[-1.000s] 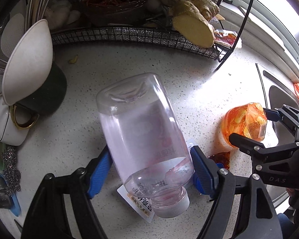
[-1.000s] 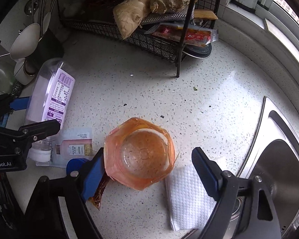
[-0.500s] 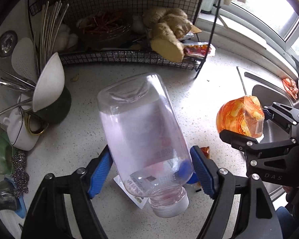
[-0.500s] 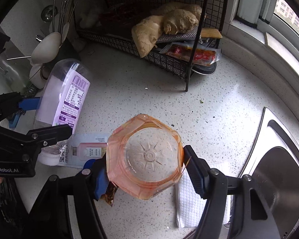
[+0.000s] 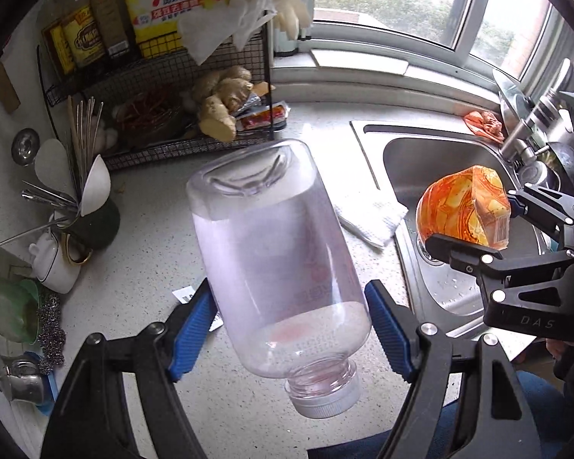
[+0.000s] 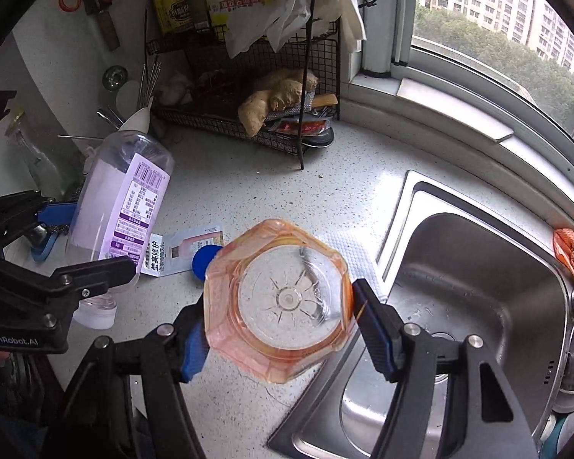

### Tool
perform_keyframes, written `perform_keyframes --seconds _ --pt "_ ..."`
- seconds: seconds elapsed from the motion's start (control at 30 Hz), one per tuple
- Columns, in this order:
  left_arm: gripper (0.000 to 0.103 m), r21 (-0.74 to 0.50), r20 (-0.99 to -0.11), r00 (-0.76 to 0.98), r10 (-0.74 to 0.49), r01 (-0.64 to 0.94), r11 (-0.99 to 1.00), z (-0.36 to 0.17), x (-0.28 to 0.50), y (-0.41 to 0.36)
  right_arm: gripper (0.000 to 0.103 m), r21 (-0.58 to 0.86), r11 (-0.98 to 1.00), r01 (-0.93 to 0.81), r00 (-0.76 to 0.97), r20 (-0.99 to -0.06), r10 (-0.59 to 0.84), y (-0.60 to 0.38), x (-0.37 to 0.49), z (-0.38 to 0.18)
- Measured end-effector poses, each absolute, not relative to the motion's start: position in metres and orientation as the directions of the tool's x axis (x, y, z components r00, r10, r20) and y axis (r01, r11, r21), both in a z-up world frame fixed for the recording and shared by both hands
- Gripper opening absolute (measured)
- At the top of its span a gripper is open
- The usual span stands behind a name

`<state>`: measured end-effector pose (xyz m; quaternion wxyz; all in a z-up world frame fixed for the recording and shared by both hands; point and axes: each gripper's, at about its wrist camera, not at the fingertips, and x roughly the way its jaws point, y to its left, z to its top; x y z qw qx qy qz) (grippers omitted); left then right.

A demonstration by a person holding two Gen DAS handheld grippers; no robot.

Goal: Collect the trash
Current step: 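Lift the bottle and orange jar with both grippers off the counter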

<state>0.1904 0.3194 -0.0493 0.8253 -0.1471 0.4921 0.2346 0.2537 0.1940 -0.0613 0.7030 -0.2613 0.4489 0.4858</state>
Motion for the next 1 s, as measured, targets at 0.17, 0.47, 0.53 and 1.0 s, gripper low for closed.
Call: perform_keyframes --seconds 0.17,0.47,0.53,1.0 --pt "0.076 -0.050 -0.874 0.451 0.182 -0.455 0.889 -0.043 0.188 0.281 0.065 0.055 0.446 -0.893 0.174 -0.872 0.457 0.150 0.240 -0.050" --pt "0.076 -0.024 -0.865 0.475 0.163 -0.362 0.932 -0.029 0.189 0.199 0.065 0.061 0.509 -0.859 0.224 -0.849 0.479 0.076 0.224 -0.038" --pt "0.076 -0.021 -0.866 0.475 0.154 -0.342 0.939 -0.029 0.187 0.177 0.065 0.067 0.522 -0.850 0.227 -0.848 0.479 0.057 0.221 -0.035" --pt "0.075 -0.016 -0.893 0.441 0.086 -0.223 0.975 -0.052 0.165 0.034 0.065 0.076 0.611 -0.788 0.252 -0.866 0.432 -0.079 0.186 -0.044"
